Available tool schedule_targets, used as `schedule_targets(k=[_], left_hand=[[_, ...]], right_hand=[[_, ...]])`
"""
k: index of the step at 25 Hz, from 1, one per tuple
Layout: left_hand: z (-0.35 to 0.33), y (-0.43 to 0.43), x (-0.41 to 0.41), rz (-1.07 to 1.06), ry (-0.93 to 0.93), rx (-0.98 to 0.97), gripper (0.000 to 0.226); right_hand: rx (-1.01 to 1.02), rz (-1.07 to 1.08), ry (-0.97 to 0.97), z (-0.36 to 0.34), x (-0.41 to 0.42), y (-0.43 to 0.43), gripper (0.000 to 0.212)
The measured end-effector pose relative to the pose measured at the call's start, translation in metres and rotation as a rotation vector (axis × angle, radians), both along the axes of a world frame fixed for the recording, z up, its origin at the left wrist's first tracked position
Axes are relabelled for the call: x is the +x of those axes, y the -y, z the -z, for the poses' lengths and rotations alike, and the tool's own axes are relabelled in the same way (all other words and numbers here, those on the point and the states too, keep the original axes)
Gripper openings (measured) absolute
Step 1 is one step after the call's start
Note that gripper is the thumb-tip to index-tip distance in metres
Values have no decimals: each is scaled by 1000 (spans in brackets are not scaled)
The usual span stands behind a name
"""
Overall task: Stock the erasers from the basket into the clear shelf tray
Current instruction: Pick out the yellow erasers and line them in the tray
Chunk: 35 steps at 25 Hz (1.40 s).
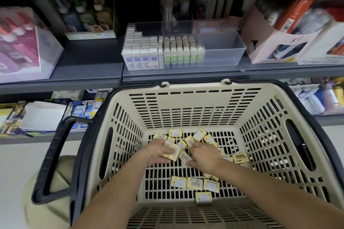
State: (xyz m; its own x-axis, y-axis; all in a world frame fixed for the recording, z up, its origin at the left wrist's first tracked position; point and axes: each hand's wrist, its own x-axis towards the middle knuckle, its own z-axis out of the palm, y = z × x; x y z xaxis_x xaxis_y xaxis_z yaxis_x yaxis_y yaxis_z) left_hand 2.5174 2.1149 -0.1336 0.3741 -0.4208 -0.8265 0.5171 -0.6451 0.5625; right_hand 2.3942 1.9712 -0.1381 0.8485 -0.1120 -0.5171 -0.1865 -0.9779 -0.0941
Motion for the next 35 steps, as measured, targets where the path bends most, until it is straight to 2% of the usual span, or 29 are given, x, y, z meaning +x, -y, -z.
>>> schedule_targets(k=[5,8,10,13,15,18,21,23,25,26,28,29,32,35], left_hand=[[-1,-2,4,-108,10,-74,18],[-3,-2,4,-104,11,-81,21],[-4,-2,5,-120,9,-81,20],[-6,0,6,-115,-23,-78,25],[-11,3,2,-64,-94,-95,31],[-18,10,-6,-35,-224,-202,50],[-17,17,-10,-96,-268,-302,76],[-16,19,-11,-91,-245,-313,69],[-15,20,-12,-78,-226,-287,64],[-14,20,-11,-76,-223,-271,67],[-12,19,-10,-72,-213,-248,79],[-11,19,-10,-72,-206,-244,85],[-13,20,-10,-81,-200,-257,95],[-16,20,-11,-88,-181,-274,78]], right_hand=[[-9,-10,82,8,-3,-9,50],[9,14,82,4,-3,-10,37],[159,95,83,-5,-3,-2,26],[524,274,111,-22,0,15,12],[737,396,139,-34,7,18,10],[879,532,194,-43,15,15,14],[957,662,246,-45,18,16,13],[1003,719,264,-48,18,26,8],[847,677,216,-49,11,42,3],[646,586,149,-47,5,52,7],[217,392,-9,-39,-9,66,32],[103,362,-68,-35,-15,69,45],[98,395,-96,-22,-23,64,74],[55,311,-82,-13,-22,51,70]])
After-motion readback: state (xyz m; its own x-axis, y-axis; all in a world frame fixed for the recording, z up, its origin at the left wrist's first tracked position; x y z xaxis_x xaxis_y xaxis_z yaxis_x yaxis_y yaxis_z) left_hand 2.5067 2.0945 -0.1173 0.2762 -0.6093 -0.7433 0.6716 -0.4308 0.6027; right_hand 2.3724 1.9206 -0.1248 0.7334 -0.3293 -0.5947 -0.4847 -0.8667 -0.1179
